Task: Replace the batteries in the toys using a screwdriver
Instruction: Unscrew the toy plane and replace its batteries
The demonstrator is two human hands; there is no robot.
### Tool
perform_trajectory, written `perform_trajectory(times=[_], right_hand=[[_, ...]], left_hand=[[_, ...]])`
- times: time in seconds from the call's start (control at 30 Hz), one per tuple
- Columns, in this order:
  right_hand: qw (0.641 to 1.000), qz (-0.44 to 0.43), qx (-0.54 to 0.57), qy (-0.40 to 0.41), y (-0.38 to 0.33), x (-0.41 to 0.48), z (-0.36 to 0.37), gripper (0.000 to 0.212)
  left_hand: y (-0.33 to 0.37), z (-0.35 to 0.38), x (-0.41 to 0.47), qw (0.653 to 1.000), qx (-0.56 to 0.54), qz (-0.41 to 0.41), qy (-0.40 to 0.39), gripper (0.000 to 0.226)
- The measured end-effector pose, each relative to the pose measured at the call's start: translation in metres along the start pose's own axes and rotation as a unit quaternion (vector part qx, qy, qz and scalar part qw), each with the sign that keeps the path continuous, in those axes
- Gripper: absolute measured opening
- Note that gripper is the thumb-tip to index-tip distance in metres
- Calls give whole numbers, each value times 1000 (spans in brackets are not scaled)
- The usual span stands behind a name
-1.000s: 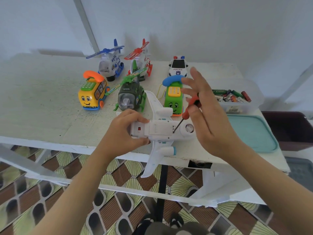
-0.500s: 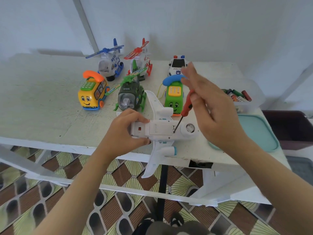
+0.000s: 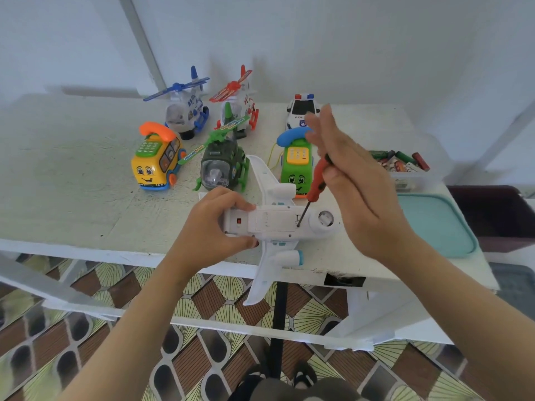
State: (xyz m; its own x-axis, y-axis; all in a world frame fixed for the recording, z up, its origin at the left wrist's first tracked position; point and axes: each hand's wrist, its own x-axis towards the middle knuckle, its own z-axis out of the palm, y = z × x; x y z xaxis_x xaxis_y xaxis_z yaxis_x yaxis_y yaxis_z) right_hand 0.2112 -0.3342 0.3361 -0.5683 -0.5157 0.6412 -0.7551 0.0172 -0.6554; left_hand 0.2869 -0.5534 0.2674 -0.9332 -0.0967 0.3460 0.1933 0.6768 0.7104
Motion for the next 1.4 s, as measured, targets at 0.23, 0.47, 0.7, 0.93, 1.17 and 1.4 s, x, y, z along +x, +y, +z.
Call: perform_trajectory(times=[0.23,0.47,0.7,0.93,1.17,1.4], right_hand=[[989,-52,-125,61,-5,1,9,53],[999,22,-47,-9,-7,4,8,57],[992,10,-66,109,-3,4,7,30],[998,21,-11,-52,-7,11,4,48],[992,-18,-123,30,-9,16,4,30],[989,-20,-145,-20,-12,21,-6,35]], left_hand=[[-1,0,0,1000,-9,5,4,44],[-2,0,0,1000,-2,0,5,45],[-2,1,-1,1000,-1,5,5,46],[-2,1,0,1000,-5,5,5,45],[-3,1,0,1000,-5,5,6,45],[-2,0,2,1000,-6,-3,4,45]])
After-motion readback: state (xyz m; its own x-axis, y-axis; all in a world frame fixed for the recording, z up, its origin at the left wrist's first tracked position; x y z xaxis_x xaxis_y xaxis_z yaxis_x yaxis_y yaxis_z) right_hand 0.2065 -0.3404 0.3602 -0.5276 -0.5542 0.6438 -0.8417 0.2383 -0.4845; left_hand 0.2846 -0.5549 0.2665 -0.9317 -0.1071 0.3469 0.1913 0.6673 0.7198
